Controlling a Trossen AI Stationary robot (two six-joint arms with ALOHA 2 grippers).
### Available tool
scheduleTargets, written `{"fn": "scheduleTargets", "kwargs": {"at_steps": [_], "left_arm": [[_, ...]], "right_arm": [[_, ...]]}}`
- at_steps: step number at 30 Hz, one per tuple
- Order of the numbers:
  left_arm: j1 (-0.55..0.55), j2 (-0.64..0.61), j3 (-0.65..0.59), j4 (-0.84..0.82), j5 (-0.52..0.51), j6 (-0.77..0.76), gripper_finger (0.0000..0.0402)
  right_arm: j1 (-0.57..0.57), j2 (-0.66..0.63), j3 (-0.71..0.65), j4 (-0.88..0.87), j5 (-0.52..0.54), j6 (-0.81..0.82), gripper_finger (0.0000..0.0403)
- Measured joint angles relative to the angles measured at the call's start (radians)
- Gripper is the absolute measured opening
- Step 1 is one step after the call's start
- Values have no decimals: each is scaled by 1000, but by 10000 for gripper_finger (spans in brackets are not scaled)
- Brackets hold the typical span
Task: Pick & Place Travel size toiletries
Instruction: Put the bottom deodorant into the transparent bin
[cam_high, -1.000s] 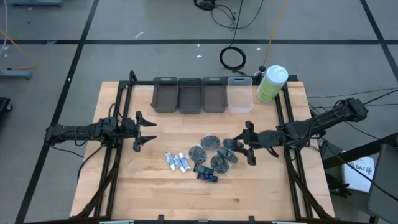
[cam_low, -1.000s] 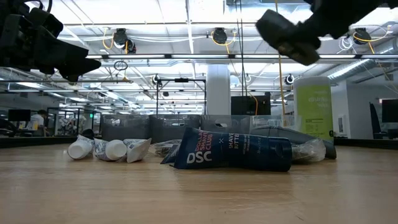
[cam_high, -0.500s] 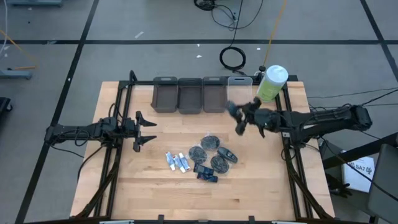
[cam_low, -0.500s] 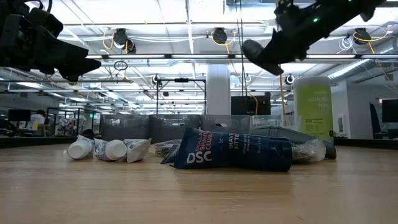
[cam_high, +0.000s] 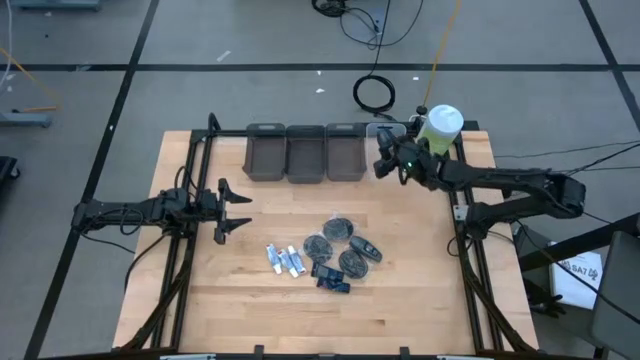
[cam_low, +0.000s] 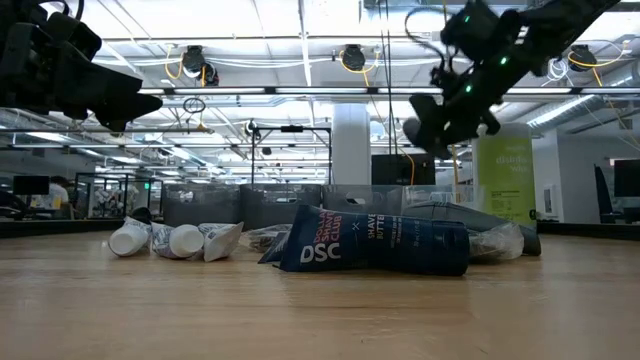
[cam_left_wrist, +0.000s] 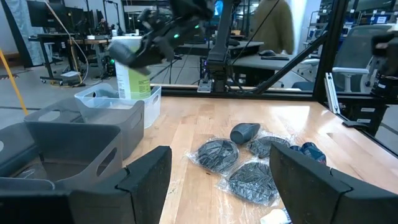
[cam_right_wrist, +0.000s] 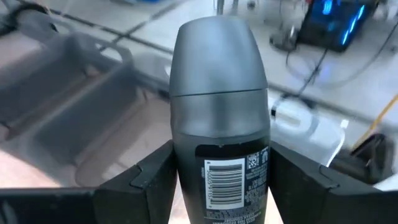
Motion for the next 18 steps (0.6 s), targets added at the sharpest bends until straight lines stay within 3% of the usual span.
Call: {"fn": "scheduleTargets", "kwargs": {"at_steps": [4, 18], "left_arm": [[0, 0, 0, 0, 0, 0, 267], [0, 0, 0, 0, 0, 0, 267]], "right_arm": [[-74, 65, 0, 35, -90, 20, 208], [-145, 157, 0, 49, -87, -22, 209]]}}
